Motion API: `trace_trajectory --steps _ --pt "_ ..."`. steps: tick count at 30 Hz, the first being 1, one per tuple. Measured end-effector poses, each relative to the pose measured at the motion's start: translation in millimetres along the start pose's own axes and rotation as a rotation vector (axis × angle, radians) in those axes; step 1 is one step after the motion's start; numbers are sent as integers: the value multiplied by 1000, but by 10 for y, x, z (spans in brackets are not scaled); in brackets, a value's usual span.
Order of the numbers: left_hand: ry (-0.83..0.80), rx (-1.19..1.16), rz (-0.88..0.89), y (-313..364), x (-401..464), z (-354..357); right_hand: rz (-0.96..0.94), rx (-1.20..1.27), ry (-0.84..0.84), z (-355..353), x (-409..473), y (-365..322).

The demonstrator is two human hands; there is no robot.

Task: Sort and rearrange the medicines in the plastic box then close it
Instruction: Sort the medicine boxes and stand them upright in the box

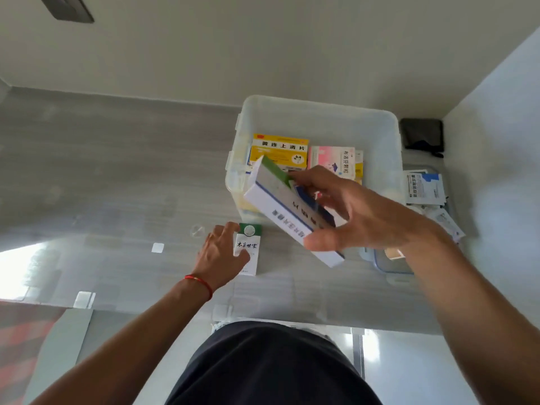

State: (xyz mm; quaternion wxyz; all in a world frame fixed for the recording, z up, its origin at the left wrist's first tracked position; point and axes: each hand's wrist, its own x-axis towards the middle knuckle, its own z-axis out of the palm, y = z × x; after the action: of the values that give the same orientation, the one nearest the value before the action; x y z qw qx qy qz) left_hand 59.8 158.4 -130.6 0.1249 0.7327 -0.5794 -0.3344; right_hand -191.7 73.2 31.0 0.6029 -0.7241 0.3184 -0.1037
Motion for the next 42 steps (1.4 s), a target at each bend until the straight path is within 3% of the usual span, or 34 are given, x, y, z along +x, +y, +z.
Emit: trace_trajectory --steps 4,8,12,17,21,24,27,29,31,33,35,37,39,42 --pt "-46 71 45 -98 41 110 299 -148 -138 444 -85 376" --pt "-140 313 109 -248 33 189 721 -409 -3 855 -35 1085" --pt "-174 231 80 -292 15 206 844 -422 247 1252 176 1494" --pt "-173 55 38 -231 -17 156 749 -341 501 1499 547 1594" --pt "-174 2 -10 -199 -52 67 713 -211 419 1397 552 1570" --pt "-148 -38 -22 -108 -94 -20 633 -324 258 1223 367 1357" --pt "192 -127 74 128 -139 -213 404 -330 102 1003 149 897" --pt "478 -165 215 337 -126 -408 186 -226 101 771 40 496" --pt "678 -121 337 548 -58 -593 28 -168 209 454 30 205" --pt "765 -52 442 741 100 -707 -21 -220 411 110 141 99" --pt "724 -12 473 903 326 -741 57 -320 603 -200 378 145" --pt "587 23 418 989 532 -714 191 -407 652 -415 681 281" --pt "495 81 358 973 662 -660 264 -486 592 -527 974 448" --pt "492 141 355 921 722 -633 296 -624 435 -555 1351 642"
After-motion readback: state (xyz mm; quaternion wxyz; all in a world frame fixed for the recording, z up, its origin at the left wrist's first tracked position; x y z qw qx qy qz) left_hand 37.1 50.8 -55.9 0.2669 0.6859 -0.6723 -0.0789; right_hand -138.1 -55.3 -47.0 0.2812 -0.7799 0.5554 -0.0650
